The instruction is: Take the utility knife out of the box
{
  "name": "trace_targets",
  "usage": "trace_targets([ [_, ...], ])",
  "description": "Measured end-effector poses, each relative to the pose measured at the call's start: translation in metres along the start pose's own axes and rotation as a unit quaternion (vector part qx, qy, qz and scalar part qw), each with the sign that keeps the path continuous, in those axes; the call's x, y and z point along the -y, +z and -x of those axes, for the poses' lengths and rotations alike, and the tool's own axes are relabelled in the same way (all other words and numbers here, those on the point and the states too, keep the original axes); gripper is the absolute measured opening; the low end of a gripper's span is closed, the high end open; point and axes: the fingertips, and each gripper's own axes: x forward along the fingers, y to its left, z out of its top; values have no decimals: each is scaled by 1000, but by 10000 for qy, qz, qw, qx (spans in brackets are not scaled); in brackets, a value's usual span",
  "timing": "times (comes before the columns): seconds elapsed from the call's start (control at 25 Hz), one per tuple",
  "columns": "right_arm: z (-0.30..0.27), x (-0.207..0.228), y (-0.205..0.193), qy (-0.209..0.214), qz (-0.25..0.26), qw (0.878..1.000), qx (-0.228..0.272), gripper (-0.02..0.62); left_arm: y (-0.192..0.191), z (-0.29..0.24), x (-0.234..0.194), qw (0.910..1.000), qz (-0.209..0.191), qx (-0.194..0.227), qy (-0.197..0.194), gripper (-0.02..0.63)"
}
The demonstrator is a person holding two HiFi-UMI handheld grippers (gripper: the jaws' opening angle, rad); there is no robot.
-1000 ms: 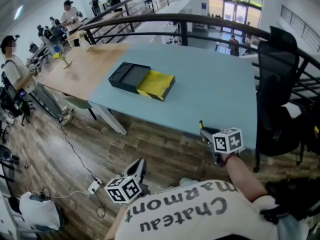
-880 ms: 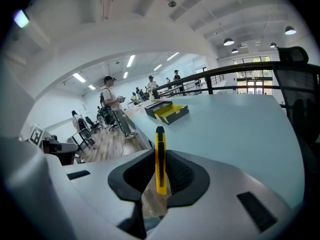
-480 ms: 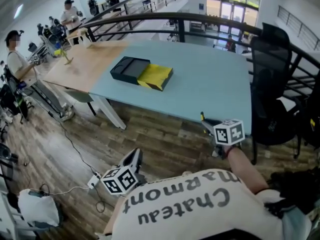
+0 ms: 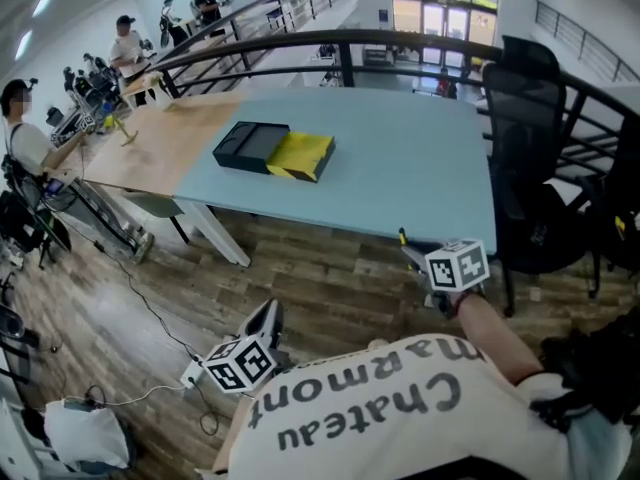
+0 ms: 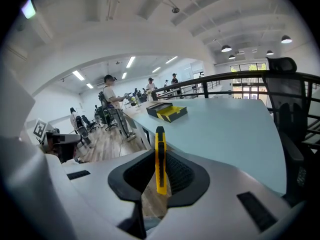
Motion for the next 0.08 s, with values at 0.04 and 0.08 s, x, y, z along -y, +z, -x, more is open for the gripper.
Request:
trace_targets([
  [0.04, 0, -2, 0, 4, 34, 10000, -4, 83, 0, 0, 1, 10000, -16, -11, -19, 3],
  [0.08, 1, -4, -1, 9, 70, 10000, -8, 83, -1, 0, 1, 10000, -32, -21, -38, 3],
])
